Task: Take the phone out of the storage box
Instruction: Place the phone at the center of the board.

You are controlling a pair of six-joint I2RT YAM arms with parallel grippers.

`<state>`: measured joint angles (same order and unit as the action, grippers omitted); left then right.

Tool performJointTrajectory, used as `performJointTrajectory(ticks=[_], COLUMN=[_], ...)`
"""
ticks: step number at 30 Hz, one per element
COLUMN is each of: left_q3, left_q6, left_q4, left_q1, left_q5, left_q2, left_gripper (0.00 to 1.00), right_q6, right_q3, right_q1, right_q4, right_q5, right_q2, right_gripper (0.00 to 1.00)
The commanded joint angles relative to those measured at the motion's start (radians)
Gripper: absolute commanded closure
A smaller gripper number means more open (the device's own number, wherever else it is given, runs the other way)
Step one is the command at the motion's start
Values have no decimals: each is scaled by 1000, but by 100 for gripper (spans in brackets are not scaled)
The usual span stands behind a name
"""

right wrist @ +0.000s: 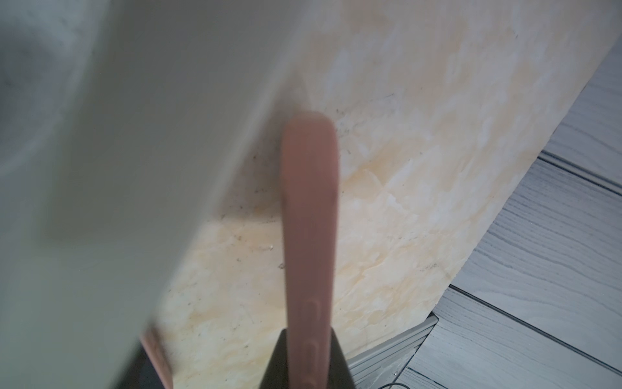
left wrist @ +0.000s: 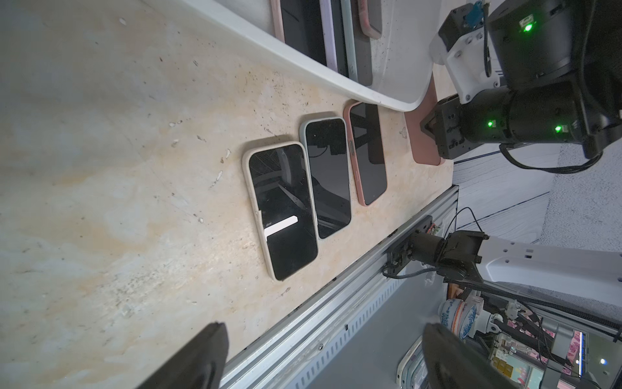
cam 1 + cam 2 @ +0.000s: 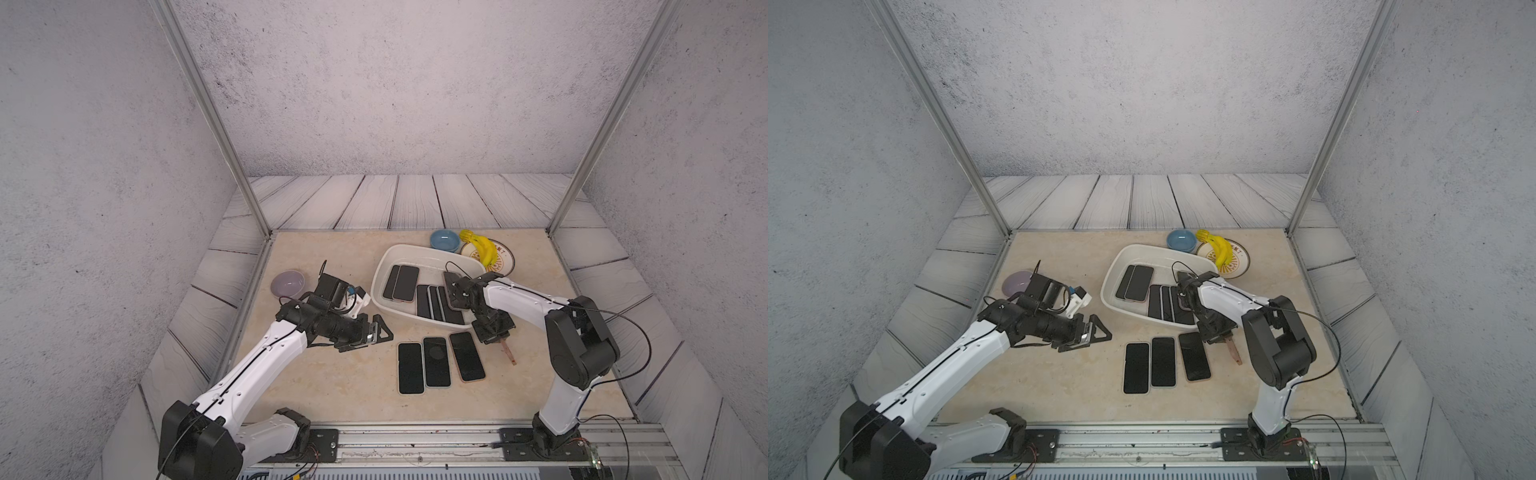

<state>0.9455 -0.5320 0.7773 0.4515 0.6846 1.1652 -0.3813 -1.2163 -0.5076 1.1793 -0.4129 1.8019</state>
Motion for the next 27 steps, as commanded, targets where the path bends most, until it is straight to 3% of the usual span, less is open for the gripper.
performJointTrajectory(ticks=[1, 4, 7, 12, 18, 24, 27], left_q3=[-9, -4, -1, 3, 9, 38, 46], left_q6=[-18, -17, -17, -17, -8, 10, 13], left_q4=[-7, -3, -3, -5, 1, 15, 12], left_q1=[-10, -10, -11, -14, -19, -22, -24], left_q5=[-2, -8, -11, -13, -16, -26, -28], left_q2=[-15, -15, -13, -6, -1, 11, 20], left_gripper=[4, 4, 4, 4, 3, 4, 4], right_q6=[24, 31, 32, 37, 29, -5, 10], right_q3=[14, 20, 20, 16, -16, -221, -356], right_q1=[8, 9, 9, 9, 10, 10, 11], right_q4=[49, 46, 47, 49, 95, 242, 226], right_q5=[-9, -10, -10, 8, 155, 239, 299], right_q2=[37, 33, 34, 31, -65, -182, -179], right_gripper=[72, 44, 30, 23, 12, 10, 6])
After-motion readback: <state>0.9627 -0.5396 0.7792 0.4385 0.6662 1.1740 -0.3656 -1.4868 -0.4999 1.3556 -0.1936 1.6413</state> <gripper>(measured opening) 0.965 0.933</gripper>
